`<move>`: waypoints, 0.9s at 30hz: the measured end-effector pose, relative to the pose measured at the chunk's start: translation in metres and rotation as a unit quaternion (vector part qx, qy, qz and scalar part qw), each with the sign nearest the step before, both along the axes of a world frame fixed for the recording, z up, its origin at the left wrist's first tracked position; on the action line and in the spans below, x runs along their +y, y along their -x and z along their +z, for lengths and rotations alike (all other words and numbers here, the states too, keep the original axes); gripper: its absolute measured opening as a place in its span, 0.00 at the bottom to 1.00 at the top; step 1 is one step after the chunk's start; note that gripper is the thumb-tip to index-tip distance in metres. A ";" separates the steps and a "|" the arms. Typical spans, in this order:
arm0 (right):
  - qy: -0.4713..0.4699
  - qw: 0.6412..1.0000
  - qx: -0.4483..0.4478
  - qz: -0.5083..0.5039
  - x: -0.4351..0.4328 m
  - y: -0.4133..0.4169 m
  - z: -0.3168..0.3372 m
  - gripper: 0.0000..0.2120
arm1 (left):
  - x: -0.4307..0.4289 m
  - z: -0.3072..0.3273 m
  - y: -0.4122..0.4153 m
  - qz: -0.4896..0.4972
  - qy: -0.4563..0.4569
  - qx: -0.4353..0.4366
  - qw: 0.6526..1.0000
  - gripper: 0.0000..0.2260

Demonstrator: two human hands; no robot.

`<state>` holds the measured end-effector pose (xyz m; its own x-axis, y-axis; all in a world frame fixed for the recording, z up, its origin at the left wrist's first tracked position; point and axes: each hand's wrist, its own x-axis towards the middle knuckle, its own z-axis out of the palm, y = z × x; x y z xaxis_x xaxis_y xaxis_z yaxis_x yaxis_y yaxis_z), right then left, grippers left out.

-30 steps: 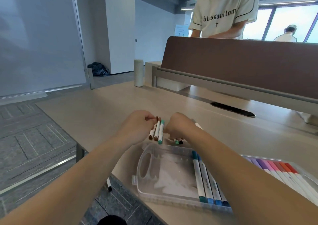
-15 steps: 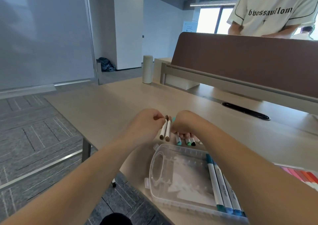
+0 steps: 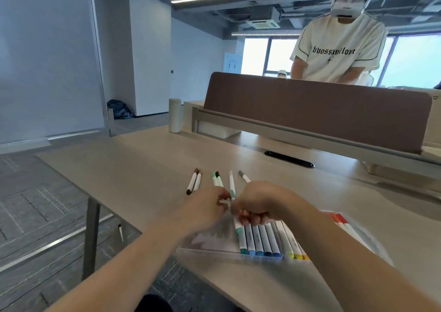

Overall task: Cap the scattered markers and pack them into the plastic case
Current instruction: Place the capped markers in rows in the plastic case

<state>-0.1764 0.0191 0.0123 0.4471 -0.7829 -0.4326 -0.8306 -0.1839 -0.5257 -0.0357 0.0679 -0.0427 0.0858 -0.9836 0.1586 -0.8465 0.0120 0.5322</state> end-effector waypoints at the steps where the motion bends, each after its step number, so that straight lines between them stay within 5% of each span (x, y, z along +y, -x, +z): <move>1: -0.009 1.000 -0.004 0.004 0.004 0.003 -0.002 0.13 | 0.002 -0.002 0.004 -0.012 -0.011 -0.011 1.000 0.13; 13: 0.048 0.997 0.043 0.034 0.001 0.014 -0.016 0.19 | 0.016 0.004 0.005 -0.144 -0.077 -0.120 0.979 0.24; 21: 0.025 0.992 0.103 0.062 -0.003 0.008 -0.012 0.19 | 0.003 -0.003 0.002 -0.125 -0.082 -0.155 0.977 0.33; 27: 0.046 0.992 0.095 0.075 -0.016 0.005 -0.016 0.18 | -0.006 -0.006 -0.008 -0.122 -0.082 -0.066 0.987 0.31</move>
